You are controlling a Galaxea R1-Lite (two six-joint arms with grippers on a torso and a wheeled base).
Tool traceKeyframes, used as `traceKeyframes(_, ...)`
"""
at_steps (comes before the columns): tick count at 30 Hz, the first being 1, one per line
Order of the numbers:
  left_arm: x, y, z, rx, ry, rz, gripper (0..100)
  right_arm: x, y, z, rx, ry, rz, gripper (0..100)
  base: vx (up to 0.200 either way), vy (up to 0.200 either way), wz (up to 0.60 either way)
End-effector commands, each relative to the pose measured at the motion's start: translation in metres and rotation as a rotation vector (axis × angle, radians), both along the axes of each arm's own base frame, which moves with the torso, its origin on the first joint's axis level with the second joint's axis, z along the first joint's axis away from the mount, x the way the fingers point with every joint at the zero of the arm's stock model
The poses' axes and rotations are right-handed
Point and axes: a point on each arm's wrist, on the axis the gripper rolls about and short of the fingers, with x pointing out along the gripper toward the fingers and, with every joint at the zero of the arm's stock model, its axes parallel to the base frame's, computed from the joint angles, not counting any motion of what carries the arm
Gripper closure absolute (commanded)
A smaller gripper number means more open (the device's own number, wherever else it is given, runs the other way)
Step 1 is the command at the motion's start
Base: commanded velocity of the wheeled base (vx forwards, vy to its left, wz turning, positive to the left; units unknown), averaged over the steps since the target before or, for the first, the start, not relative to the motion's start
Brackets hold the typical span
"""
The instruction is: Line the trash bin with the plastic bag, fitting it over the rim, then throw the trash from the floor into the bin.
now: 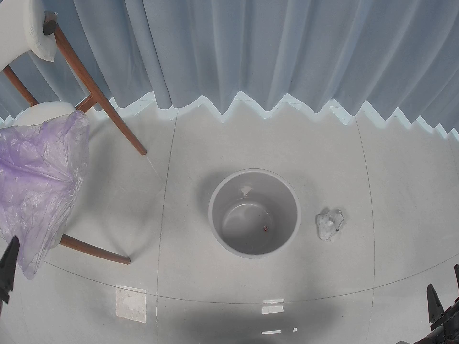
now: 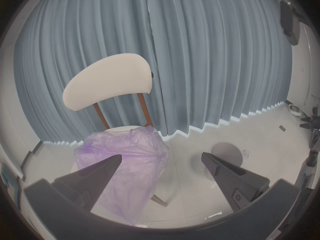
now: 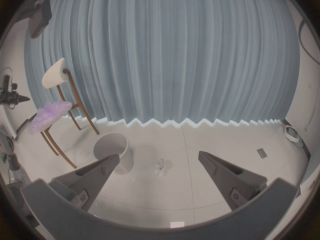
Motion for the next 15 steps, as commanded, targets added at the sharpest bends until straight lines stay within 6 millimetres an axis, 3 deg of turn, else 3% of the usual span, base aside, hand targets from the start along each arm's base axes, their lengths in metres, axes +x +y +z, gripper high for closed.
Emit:
traceKeyframes(1, 0.071, 0.0, 0.049, 0.108, 0.163, 0.003, 0, 0.0, 0.0, -0.005, -0.002, 0.001, 0.002, 0, 0.0, 0.0, 0.0)
traceKeyframes(6, 0.094, -0.004, 0.05, 0.236, 0.216, -0.06, 0, 0.0, 0.0, -0.005, -0.008, 0.001, 0.002, 0, 0.0, 0.0, 0.0)
traceKeyframes(10, 0.1, -0.003, 0.047, 0.258, 0.241, -0.036, 0, 0.0, 0.0, -0.005, -0.008, 0.001, 0.003, 0, 0.0, 0.0, 0.0)
traceKeyframes(12, 0.121, -0.002, 0.042, 0.314, 0.321, 0.055, 0, 0.0, 0.0, -0.005, -0.013, 0.0, 0.005, 0, 0.0, 0.0, 0.0)
traceKeyframes(15, 0.126, -0.002, 0.039, 0.322, 0.349, 0.075, 0, 0.0, 0.0, -0.005, -0.016, 0.002, 0.005, 0, 0.0, 0.0, 0.0)
